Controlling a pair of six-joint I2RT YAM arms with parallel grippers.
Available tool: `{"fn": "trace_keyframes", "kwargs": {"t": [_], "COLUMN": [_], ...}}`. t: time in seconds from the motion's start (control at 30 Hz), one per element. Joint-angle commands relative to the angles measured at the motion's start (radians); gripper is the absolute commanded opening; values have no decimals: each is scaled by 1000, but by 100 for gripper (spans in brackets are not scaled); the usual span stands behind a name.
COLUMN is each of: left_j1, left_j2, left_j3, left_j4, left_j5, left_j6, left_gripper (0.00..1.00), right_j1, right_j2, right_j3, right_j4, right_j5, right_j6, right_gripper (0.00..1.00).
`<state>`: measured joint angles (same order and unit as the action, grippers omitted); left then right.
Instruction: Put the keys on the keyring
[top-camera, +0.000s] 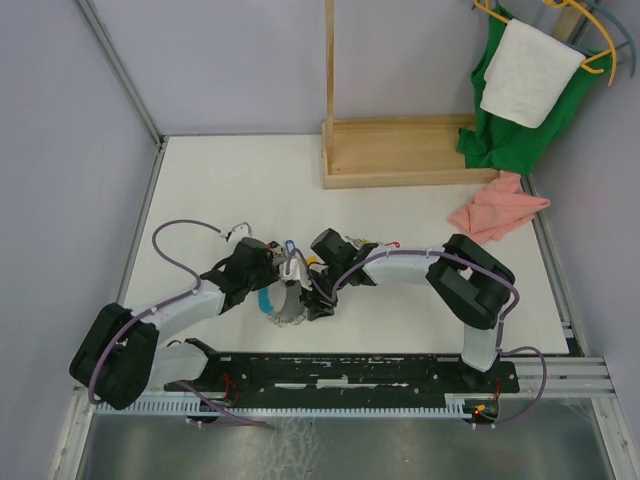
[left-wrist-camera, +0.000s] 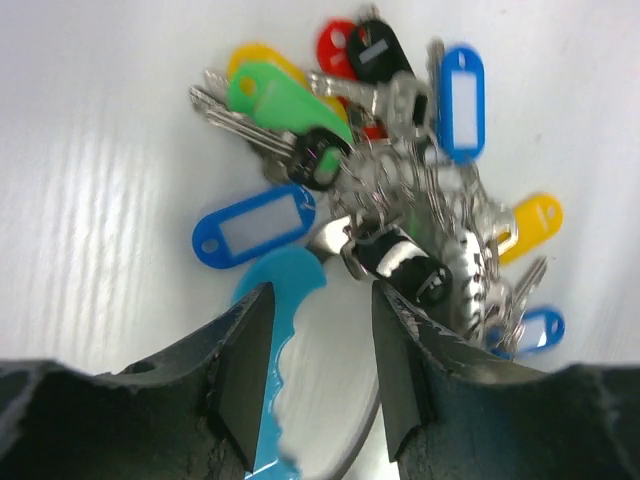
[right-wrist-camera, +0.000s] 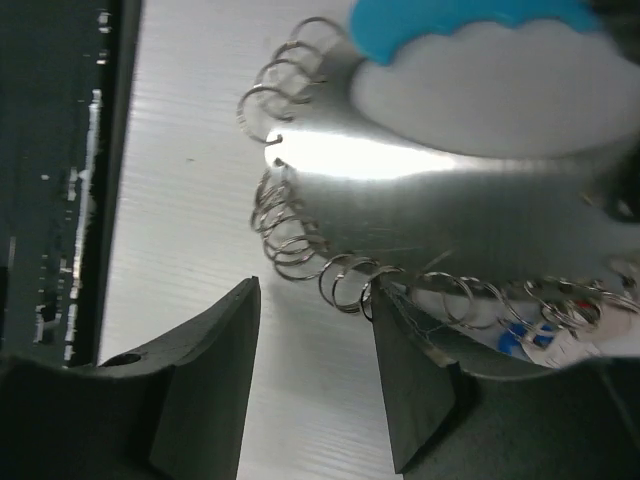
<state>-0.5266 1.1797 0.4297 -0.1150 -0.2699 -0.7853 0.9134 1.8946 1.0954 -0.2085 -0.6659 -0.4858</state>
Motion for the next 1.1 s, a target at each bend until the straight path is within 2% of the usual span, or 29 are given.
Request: {"fn": "trace_keyframes", "kwargs": {"t": [0.0, 0.17, 0.27, 0.43, 0.57, 0.83, 1.07], "left_j1": [4, 4, 4, 5, 5, 4, 3], "left_j2": [146, 278, 305, 164, 23, -208, -292], "left_j3": [13, 107, 177, 194, 161, 17, -59], "left_j4": [44, 155, 172, 95, -52, -262, -296], "left_j5": [80, 207, 252, 196, 148, 175, 215], "left_j6": [70, 191, 239, 208, 116, -58, -133], "left_gripper": [50, 48, 48, 52, 56, 56, 51], "right_j1": [101, 163, 165, 137, 82, -42, -47], "right_j2": [-82, -174, -254, -404, -479, -345, -138], "right_j3": [-100, -209, -261, -288, -342, -211, 1], "right_j4": [127, 361, 401, 275, 325, 277, 223], "right_j5": [-26, 34, 88, 189, 247, 273, 295], "right_j6": [140, 307, 335, 290, 322, 379, 398], "right_gripper": [57, 59, 62, 67, 76, 76, 73]}}
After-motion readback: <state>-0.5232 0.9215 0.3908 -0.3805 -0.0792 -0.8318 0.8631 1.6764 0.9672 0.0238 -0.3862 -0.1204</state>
